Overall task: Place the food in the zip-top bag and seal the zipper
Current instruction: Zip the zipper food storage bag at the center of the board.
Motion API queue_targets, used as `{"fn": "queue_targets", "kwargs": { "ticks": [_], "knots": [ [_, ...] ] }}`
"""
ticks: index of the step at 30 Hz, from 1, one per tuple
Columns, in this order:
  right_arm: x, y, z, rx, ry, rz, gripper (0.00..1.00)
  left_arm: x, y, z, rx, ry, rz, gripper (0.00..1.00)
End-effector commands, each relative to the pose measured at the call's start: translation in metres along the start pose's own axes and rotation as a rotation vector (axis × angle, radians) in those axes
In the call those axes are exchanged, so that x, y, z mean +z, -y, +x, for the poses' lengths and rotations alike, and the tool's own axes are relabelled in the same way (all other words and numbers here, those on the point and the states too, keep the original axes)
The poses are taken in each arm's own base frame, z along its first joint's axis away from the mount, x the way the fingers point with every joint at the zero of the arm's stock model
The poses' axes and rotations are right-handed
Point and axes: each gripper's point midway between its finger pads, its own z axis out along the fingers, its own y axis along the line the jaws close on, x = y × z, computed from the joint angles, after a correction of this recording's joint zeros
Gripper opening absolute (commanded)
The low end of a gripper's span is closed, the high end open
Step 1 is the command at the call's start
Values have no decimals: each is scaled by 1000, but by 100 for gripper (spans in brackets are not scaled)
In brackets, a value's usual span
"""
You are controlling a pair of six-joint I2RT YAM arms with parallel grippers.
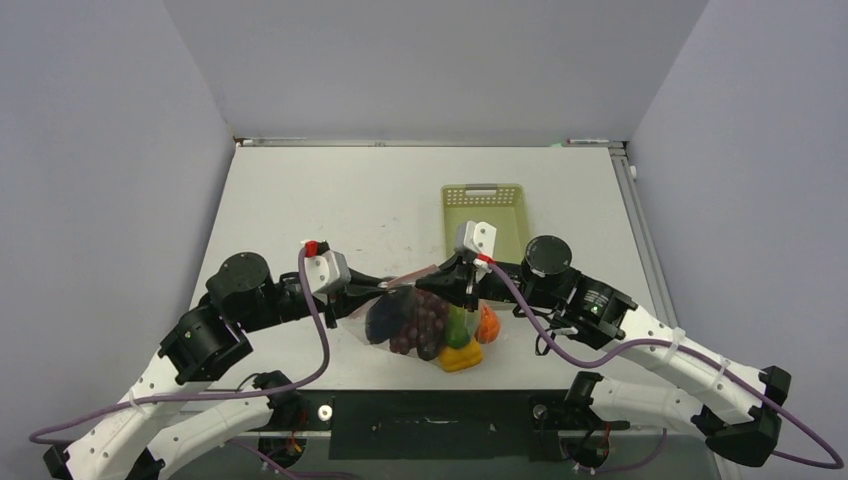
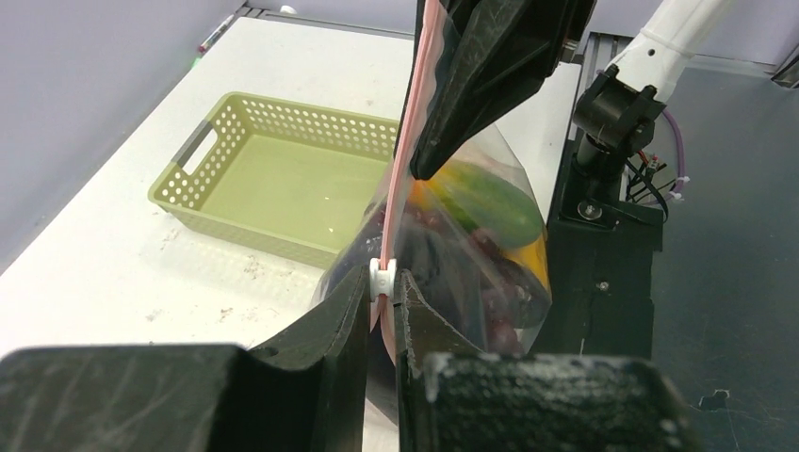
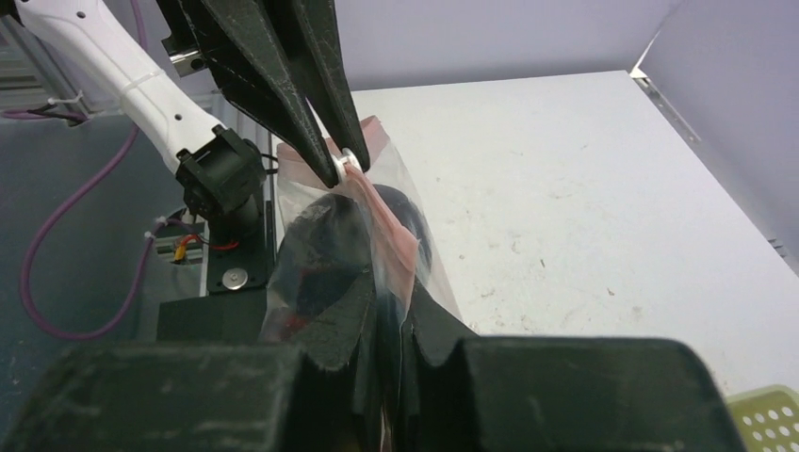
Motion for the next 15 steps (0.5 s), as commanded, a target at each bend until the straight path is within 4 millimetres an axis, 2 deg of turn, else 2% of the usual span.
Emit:
{"fn": "queue_targets", "kwargs": {
  "ticks": [1,10,15],
  "knots": [
    [-26,29,-63,-65,207,185,5,-10,-4,-5,-4,11,-47,0],
    [-44,48,-67,-53,229,325,5,-12,-3,-2,-18,7,-48,0],
    [-55,57,-76,-56,278,397,5,-13,-3,1,-23,1,-49,0]
  ]
}}
